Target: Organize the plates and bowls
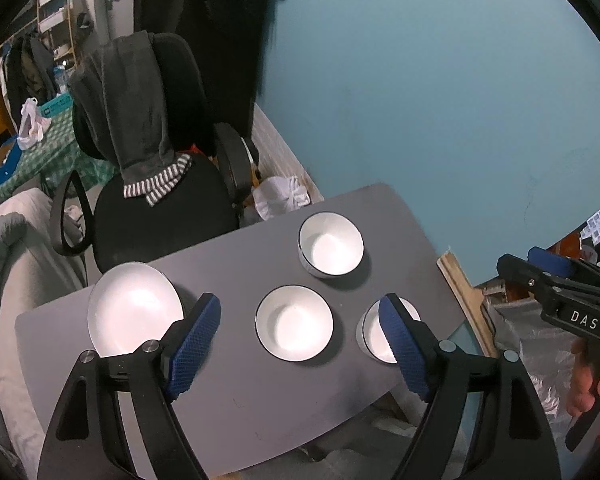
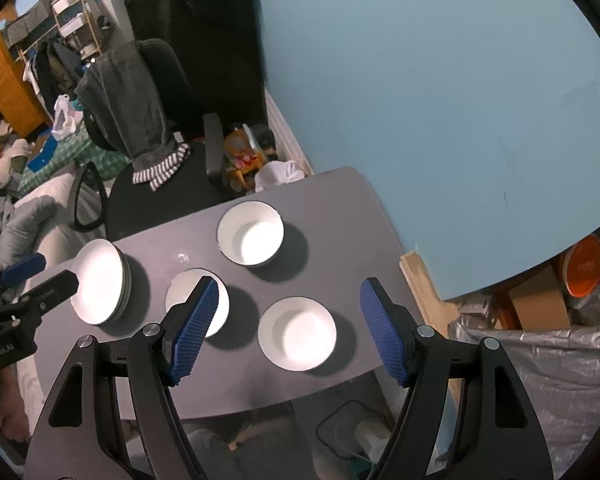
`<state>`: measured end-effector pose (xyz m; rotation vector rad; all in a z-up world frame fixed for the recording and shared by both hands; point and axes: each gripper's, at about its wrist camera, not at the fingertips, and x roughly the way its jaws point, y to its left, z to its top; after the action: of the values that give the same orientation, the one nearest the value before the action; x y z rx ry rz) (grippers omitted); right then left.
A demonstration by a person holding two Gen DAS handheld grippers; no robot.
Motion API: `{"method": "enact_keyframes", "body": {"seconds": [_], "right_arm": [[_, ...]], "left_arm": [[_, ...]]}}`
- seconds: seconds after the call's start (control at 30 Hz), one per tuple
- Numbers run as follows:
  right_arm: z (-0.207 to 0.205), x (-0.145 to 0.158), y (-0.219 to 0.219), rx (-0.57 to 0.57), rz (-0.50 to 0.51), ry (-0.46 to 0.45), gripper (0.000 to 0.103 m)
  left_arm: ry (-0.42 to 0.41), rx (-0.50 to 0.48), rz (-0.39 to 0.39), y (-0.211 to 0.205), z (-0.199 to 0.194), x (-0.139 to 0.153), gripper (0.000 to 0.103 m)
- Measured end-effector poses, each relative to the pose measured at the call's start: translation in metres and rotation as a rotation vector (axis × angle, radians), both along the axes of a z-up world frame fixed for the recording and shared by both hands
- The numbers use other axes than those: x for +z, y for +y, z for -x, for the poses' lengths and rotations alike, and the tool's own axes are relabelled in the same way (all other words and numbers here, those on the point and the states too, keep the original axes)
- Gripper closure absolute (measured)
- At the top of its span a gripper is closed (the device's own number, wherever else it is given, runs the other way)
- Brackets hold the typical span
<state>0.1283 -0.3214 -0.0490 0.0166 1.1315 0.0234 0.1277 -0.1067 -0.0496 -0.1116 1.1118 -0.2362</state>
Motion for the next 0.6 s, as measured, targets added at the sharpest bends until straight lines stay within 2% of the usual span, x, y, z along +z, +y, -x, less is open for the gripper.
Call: {"method": "enact_keyframes", "body": {"seconds": [0.33,0.6], "right_arm": [[-0.011,-0.024,-0.004,0.009,-0.001,0.048,0.03],[-0.025,-0.046,0.001,0.072,-0.012,0.089,0.03]], "left_arm": [[0.062,0.012,-0.015,-0.003,-0.012,-0.024,0.02],[0.11,0.049,-0.036,-0.001,-0.015,-0.048,0.02]]}}
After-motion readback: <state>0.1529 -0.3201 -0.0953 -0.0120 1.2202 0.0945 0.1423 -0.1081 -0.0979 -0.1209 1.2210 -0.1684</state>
